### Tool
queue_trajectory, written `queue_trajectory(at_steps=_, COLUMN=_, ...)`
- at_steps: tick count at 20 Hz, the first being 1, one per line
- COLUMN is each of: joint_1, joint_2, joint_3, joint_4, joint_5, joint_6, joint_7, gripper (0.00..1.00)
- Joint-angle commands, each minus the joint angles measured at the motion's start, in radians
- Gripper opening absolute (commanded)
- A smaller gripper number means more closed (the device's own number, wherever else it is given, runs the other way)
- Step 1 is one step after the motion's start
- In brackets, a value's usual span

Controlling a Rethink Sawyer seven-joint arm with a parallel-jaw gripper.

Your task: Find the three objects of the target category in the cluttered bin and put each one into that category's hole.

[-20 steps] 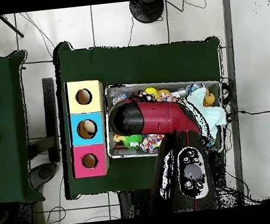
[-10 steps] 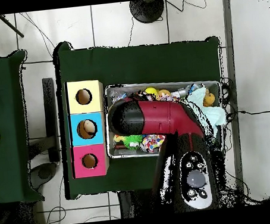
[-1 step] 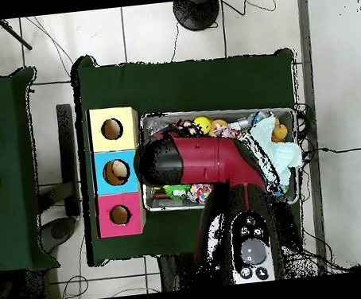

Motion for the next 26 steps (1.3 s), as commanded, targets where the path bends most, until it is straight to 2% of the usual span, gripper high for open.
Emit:
queue_trajectory(at_steps=1, joint_1=0.009, joint_2=-0.012, joint_3=0.015, joint_4=0.111, joint_5=-0.016, joint_6=0.076, joint_7=0.132, gripper=0.0)
queue_trajectory(at_steps=12, joint_1=-0.015, joint_2=-0.013, joint_3=0.034, joint_4=0.131, joint_5=-0.043, joint_6=0.039, joint_7=0.082, gripper=0.0)
queue_trajectory(at_steps=15, joint_1=-0.028, joint_2=-0.024, joint_3=0.043, joint_4=0.163, joint_5=-0.065, joint_6=-0.006, joint_7=0.058, gripper=0.0)
queue_trajectory(at_steps=19, joint_1=-0.046, joint_2=-0.034, joint_3=0.051, joint_4=0.24, joint_5=-0.068, joint_6=-0.092, joint_7=0.083, gripper=0.0)
queue_trajectory(at_steps=26, joint_1=-0.04, joint_2=-0.063, joint_3=0.06, joint_4=0.297, joint_5=-0.054, joint_6=-0.109, joint_7=0.104, gripper=0.0)
